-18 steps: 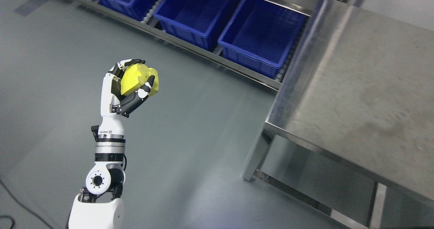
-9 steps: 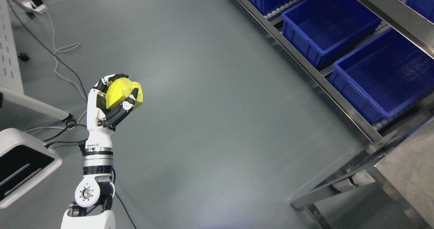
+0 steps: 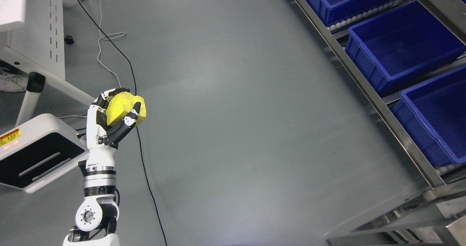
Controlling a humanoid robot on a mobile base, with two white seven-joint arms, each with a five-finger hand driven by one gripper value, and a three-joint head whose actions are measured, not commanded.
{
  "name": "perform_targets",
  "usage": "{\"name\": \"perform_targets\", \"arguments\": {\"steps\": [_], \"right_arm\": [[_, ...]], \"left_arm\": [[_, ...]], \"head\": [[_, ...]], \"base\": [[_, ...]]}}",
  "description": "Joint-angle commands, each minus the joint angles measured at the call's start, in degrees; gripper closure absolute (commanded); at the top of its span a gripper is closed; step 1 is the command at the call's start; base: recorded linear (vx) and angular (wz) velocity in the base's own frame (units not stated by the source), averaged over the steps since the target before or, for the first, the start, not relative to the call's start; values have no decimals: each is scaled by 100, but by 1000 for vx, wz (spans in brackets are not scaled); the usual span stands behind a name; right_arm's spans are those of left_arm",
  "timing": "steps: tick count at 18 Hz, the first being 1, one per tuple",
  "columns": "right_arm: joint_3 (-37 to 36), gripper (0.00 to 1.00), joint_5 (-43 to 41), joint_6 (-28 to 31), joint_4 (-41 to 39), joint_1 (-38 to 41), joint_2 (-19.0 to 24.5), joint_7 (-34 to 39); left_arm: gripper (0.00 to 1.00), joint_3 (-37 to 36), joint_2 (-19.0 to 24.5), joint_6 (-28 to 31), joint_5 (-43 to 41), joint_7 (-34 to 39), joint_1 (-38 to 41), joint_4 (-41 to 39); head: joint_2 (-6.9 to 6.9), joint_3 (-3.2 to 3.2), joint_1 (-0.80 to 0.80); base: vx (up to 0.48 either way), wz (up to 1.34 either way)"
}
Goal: Move yellow foam block to right shelf middle
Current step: 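Hold the cube in the left hand while turning toward the blue bins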
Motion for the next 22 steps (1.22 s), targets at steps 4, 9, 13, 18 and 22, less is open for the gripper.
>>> {"name": "perform_targets", "arguments": {"steps": [4, 9, 13, 18, 22], "right_arm": [[0, 0, 18, 5, -100, 8, -100, 3], [0, 0, 18, 5, -100, 8, -100, 3], [0, 0, 18, -4, -100, 8, -100, 3], [0, 0, 18, 5, -100, 8, -100, 3], [0, 0, 18, 5, -100, 8, -100, 3]], "left_arm": [[100, 116, 99, -2, 170, 1, 60, 80], [100, 89, 99, -55, 170, 1, 60, 124], [100, 72, 99, -160, 170, 1, 60, 124], [100, 63, 99, -169, 161, -16, 51, 124], [100, 72, 99, -169, 161, -16, 51, 124]], "head": [[0, 0, 0], [0, 0, 0], [0, 0, 0], [0, 0, 0], [0, 0, 0]], "base": [[121, 288], [222, 168], [315, -85], [452, -191], [519, -237]]}}
